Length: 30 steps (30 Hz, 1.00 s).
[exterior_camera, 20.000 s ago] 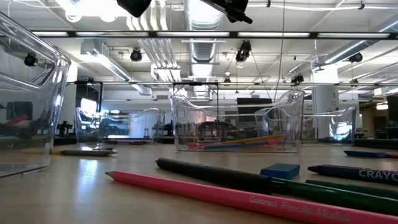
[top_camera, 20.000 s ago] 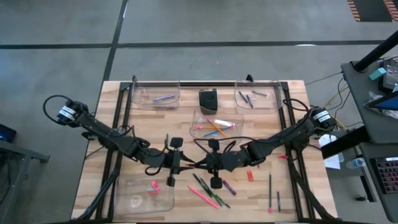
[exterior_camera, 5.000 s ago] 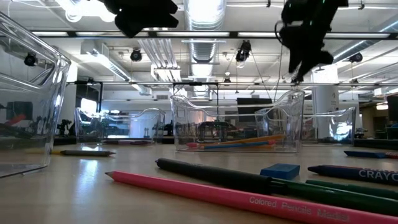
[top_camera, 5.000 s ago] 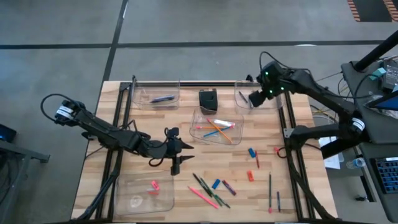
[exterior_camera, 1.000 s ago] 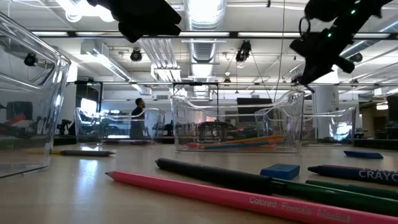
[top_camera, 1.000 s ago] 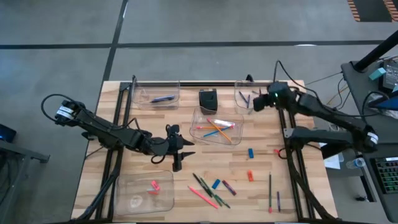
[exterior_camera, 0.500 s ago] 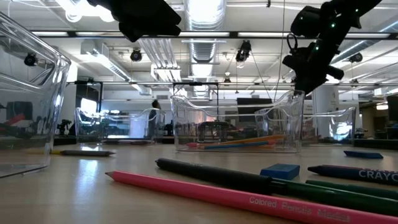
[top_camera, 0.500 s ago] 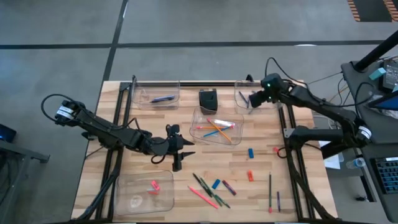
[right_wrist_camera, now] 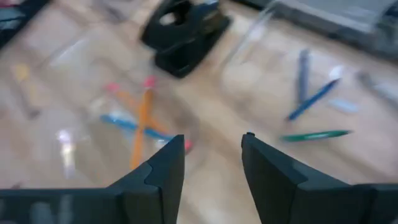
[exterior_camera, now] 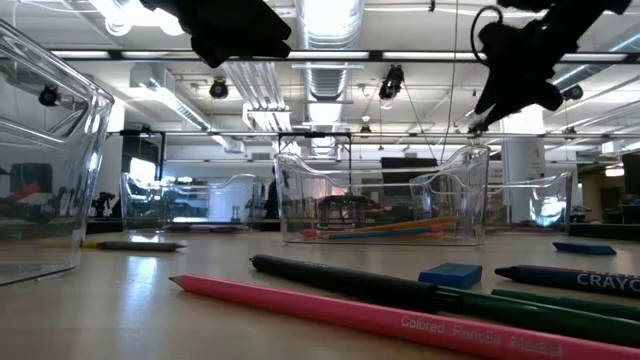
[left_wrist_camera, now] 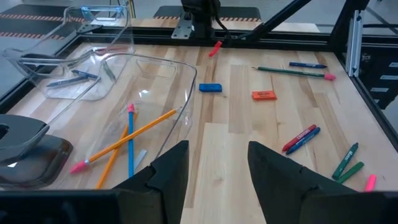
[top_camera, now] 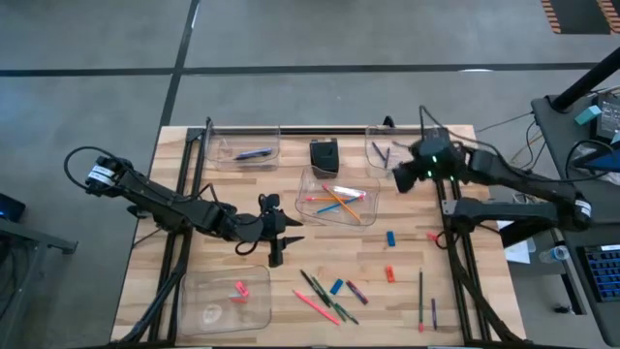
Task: Sort crayons/erasers/pens/pencils in bins
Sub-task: Put the yellow pencil into the middle transparent bin
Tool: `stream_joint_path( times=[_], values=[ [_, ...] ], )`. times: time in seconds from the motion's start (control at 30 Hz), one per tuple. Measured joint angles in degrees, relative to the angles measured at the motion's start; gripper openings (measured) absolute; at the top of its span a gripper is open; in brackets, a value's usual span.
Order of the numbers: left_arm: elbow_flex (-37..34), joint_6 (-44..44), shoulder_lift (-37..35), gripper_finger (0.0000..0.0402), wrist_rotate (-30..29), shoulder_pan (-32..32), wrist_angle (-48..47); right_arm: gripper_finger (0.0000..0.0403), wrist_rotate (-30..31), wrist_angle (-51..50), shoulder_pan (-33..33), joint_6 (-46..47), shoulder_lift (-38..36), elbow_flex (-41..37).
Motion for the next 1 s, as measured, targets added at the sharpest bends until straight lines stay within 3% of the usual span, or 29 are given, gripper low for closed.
stream_joint_path(
  times=[0.13, 0.27, 0.43, 0.5, 0.63, 1.0],
  values=[
    [0.2, -1.7, -0.6, 0.015, 1.9, -0.2, -10.3, 0.0135, 1.3, 6.0, 11.5, 6.8, -6.0, -5.1],
    [1.1, -11.2, -2.3, 0.014, 0.5, 0.0, -26.8, 0.0126, 3.4, 22.7, 23.4, 9.6, -9.7, -13.2],
    [1.1, -14.2, -3.7, 0.0127, 1.0, 0.5, -39.5, 0.0119, 3.4, 42.7, 33.0, 8.3, -9.5, -19.7],
    [1.1, -15.3, -3.8, 0.0125, 4.7, 1.2, -43.8, 0.0118, 3.6, 48.9, 36.0, 8.1, -7.9, -21.8],
    [0.0, -16.5, -3.7, 0.0125, 11.2, 2.5, -52.3, 0.012, 4.8, 57.6, 40.0, 7.3, -3.0, -24.1],
    [-4.2, -11.7, -4.6, 0.0125, 15.5, 4.4, -51.4, 0.0114, 4.5, 60.8, 42.0, -0.6, 7.4, -15.4]
  ],
)
